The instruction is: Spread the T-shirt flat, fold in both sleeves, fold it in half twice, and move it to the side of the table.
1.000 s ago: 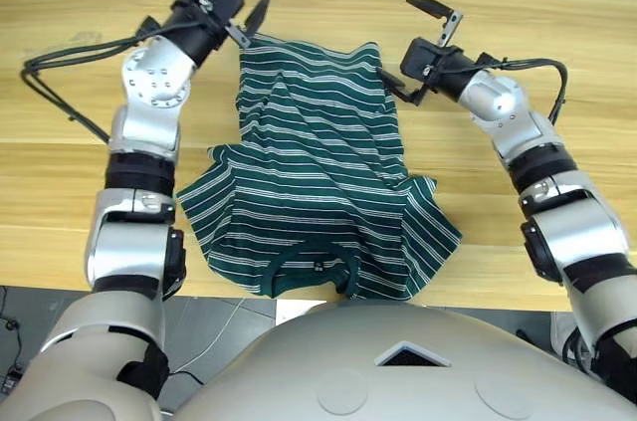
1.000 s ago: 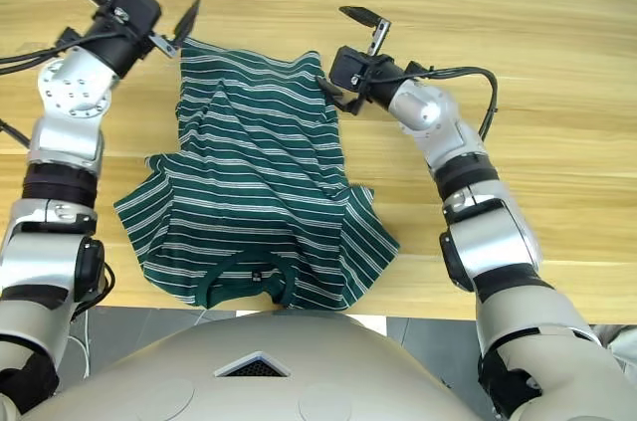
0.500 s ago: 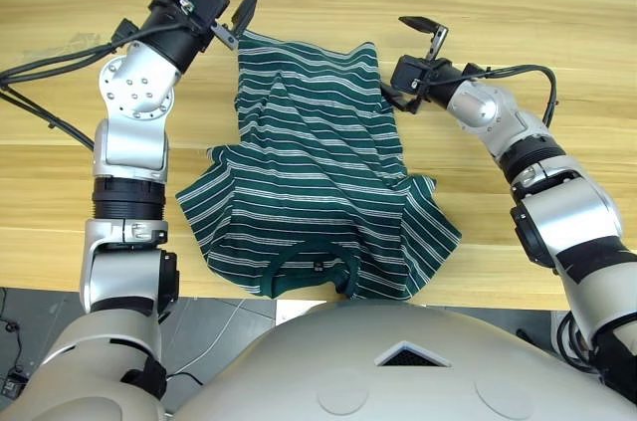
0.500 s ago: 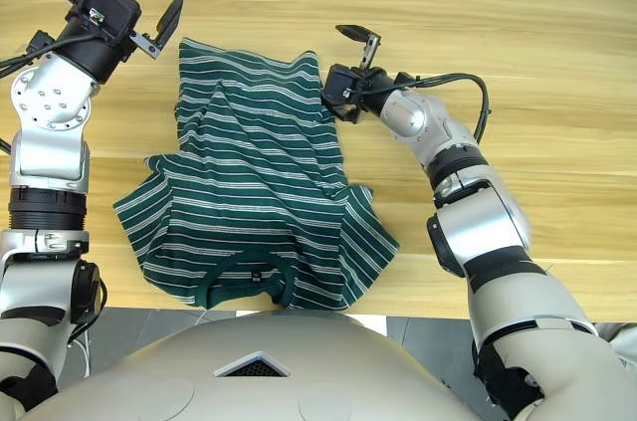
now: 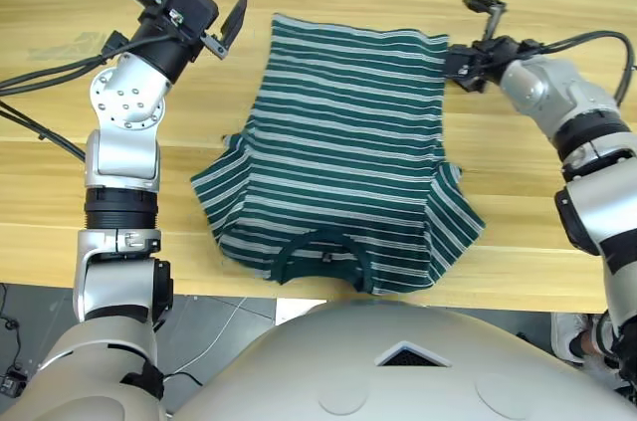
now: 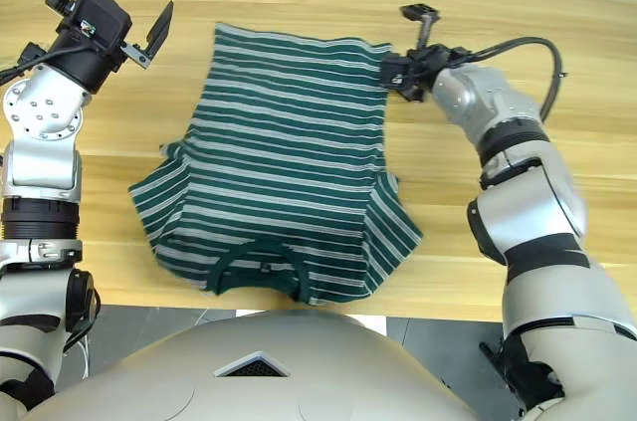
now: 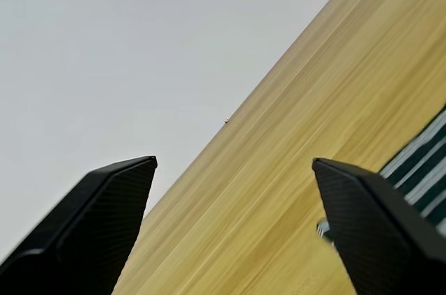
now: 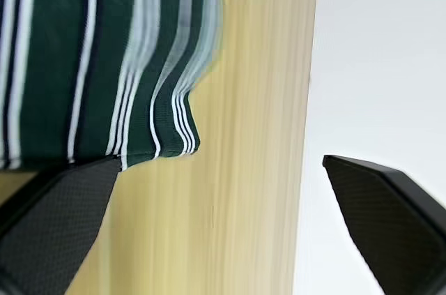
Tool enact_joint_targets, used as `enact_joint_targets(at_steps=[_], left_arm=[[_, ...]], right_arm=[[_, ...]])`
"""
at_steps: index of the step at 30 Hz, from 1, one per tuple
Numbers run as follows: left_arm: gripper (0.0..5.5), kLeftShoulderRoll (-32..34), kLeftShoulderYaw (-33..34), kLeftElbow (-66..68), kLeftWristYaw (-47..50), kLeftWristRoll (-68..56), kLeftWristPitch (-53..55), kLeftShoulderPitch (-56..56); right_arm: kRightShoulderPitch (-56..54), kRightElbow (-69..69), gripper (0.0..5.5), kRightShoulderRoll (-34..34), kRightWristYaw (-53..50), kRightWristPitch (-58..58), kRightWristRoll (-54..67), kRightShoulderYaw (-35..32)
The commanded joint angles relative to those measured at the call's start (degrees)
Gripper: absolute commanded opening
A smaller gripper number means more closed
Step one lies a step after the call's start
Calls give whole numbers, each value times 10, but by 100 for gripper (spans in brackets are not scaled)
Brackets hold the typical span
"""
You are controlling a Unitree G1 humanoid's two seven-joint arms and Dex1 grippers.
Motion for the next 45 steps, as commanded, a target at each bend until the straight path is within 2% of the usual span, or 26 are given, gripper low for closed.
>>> enact_joint_targets(at_steps=[1, 5, 12, 16, 22, 28, 31, 35, 39, 45], left_arm=[[415, 20, 15, -13, -3, 4, 5, 20], [415, 19, 17, -15, 4, 7, 5, 33], [415, -8, -17, 1, 9, 28, 0, 33], [415, -33, -49, 32, 4, 38, -5, 10], [415, -84, -99, 169, -3, 59, -25, -98], [415, -183, -191, 417, 27, 144, -46, -255], [415, -207, -229, 512, 60, 191, -48, -296], [415, -204, -248, 580, 83, 218, -44, -308], [415, -177, -258, 608, 115, 234, -34, -299], [415, -141, -230, 614, 139, 213, -9, -288]], right_arm=[[26, 15, 537, -42, 5, 3, 23, -31], [45, 13, 537, -47, 6, -2, 37, -50], [35, 12, 537, -1, -16, -6, 52, -72], [1, -9, 537, -18, -33, -28, 80, -109], [-28, -75, 537, -57, -44, -73, 105, -156], [17, -206, 537, -69, -39, -106, 123, -181], [54, -274, 537, -74, -25, -104, 136, -196], [104, -351, 537, -77, -4, -98, 170, -225], [145, -369, 537, -69, -1, -90, 187, -244], [173, -375, 537, -61, -1, -84, 185, -248]])
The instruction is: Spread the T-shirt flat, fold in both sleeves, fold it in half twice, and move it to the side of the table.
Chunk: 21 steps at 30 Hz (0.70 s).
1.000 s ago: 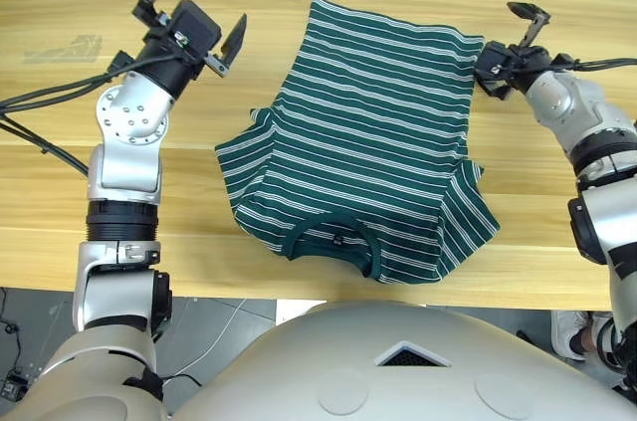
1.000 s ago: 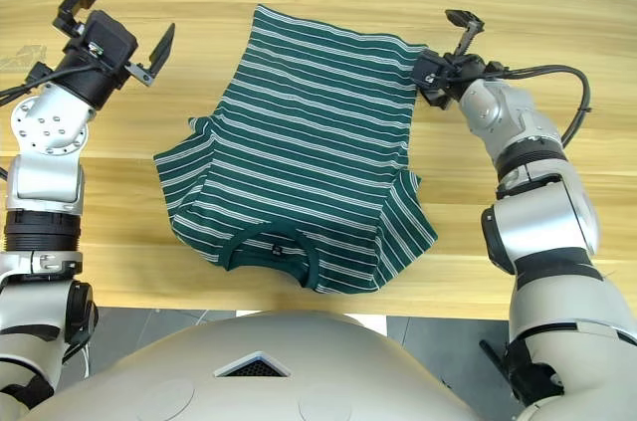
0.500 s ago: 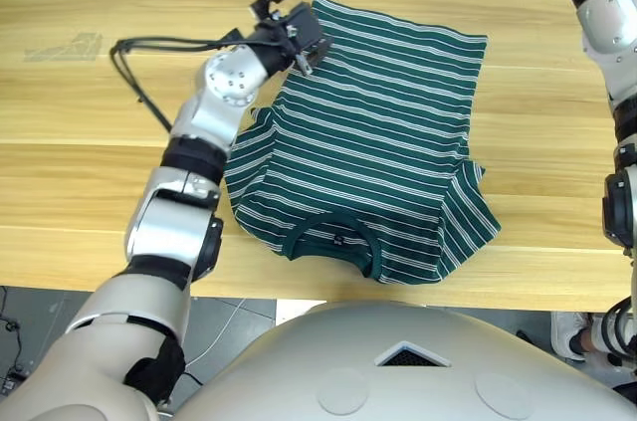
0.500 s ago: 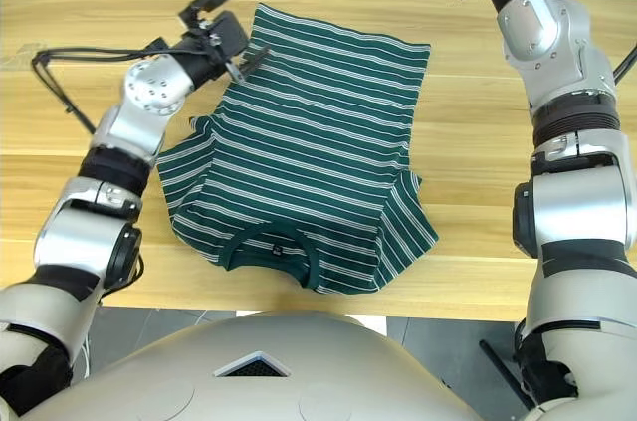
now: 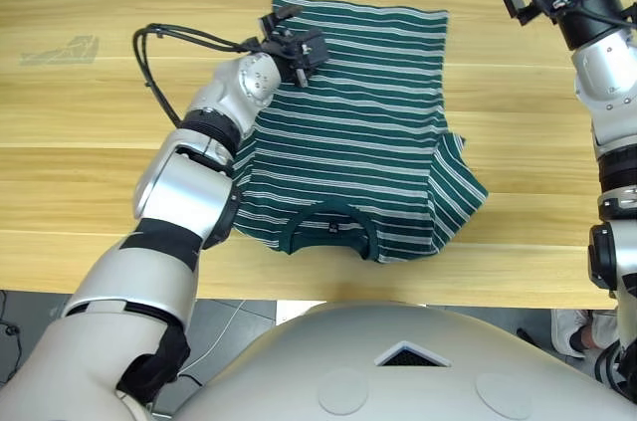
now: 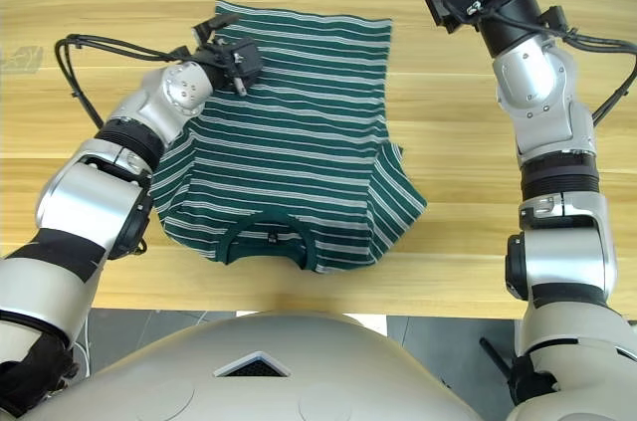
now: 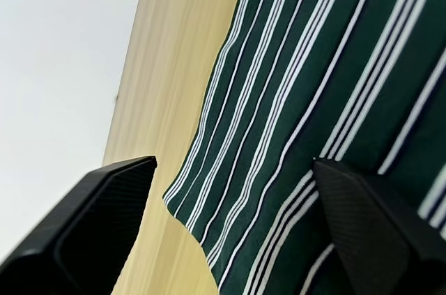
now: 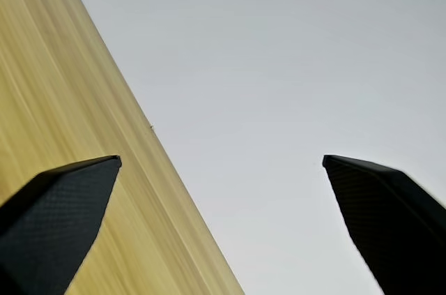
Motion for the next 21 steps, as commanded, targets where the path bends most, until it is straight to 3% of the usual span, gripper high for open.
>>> enact_joint_targets(at_steps=[1, 10, 15, 18, 21], left_arm=[[415, 25, 10, 12, 4, -2, 25, 26], [415, 27, 31, -40, 11, -24, -20, 51], [415, 38, 88, -132, 126, -56, -95, 52], [415, 63, 162, -308, 152, -108, -117, 124], [415, 74, 246, -604, 114, -206, -49, 275]], right_arm=[[16, -19, 537, 8, 7, 9, 3, -8], [45, -46, 537, 29, 12, 23, 0, -6], [58, -57, 537, 35, 18, 27, 1, -7], [72, -71, 537, 33, 26, 31, 1, -8], [109, -116, 537, 25, 27, 38, 10, -22]])
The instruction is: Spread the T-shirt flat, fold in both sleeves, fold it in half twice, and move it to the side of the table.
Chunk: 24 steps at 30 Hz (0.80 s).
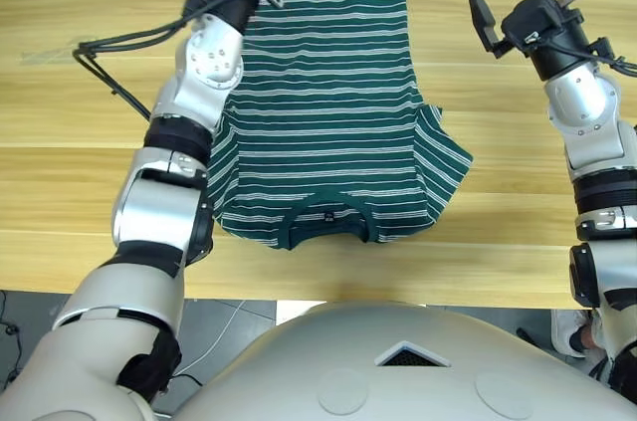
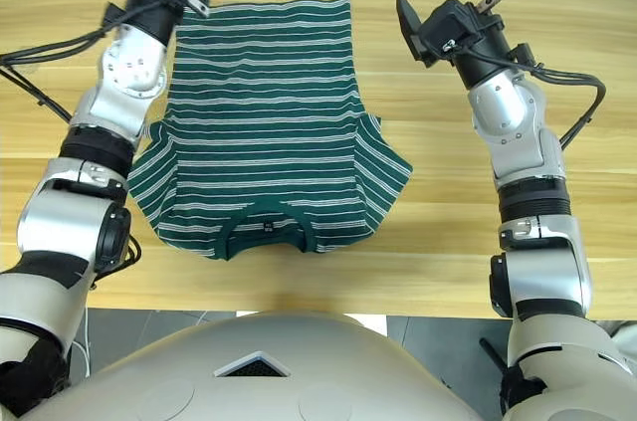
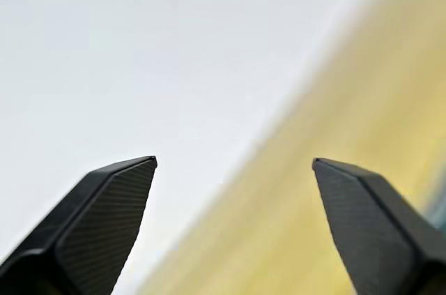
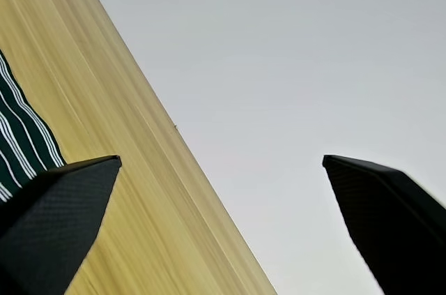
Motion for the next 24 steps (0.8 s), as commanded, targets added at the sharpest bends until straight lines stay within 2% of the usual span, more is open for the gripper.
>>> enact_joint_targets(at_steps=[1, 5, 9, 12, 19, 24], left_arm=[[415, 18, 106, -363, -50, -143, 96, 215], [415, -18, 155, -543, -87, -369, 183, 467], [415, -39, 198, -685, -153, -665, 223, 712], [415, -64, 220, -732, -167, -811, 252, 802], [415, -131, 183, -727, -129, -908, 327, 864], [415, -141, 172, -703, -91, -844, 375, 859]], right_arm=[[62, -74, 537, -11, 13, 18, 15, -23], [135, -142, 537, -31, 24, 33, 40, -56], [205, -216, 537, -56, 41, 54, 72, -111], [250, -263, 537, -69, 51, 75, 83, -151], [294, -346, 537, -77, 76, 127, 99, -203], [303, -376, 537, -75, 90, 147, 99, -213]])
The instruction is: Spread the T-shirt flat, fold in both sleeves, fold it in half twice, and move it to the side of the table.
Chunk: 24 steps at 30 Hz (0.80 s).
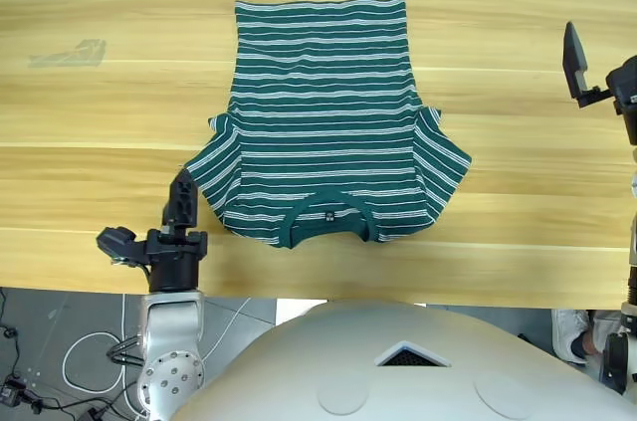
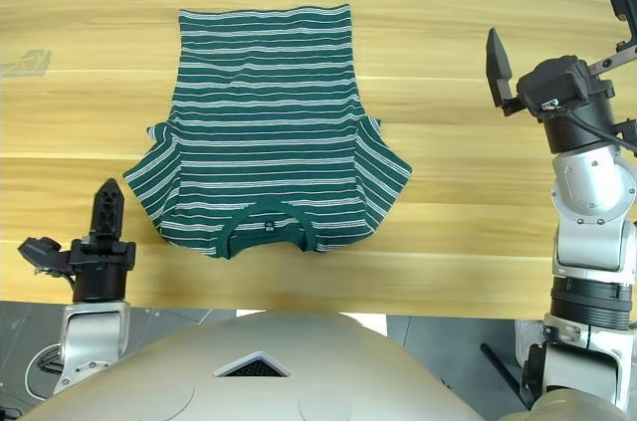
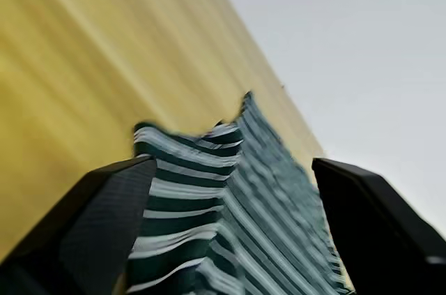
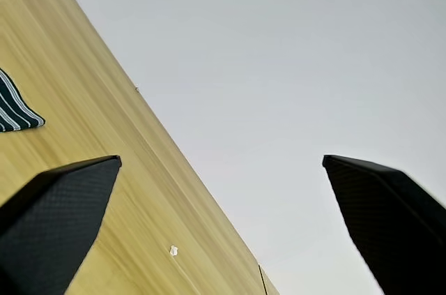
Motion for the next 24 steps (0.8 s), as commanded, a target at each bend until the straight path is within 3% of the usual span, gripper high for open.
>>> enact_joint_targets(at_steps=[1, 12, 24], left_arm=[[415, -6, -11, 21, 14, 49, 31, -12], [415, -16, 18, 178, -12, 142, 66, -129], [237, -27, 47, 269, -42, 179, 74, -198]], right_arm=[[3, -22, 537, 1, 14, 18, 3, -9], [5, -27, 537, 20, 9, 24, -11, 1], [0, -7, 540, 25, 3, 10, -20, 3]])
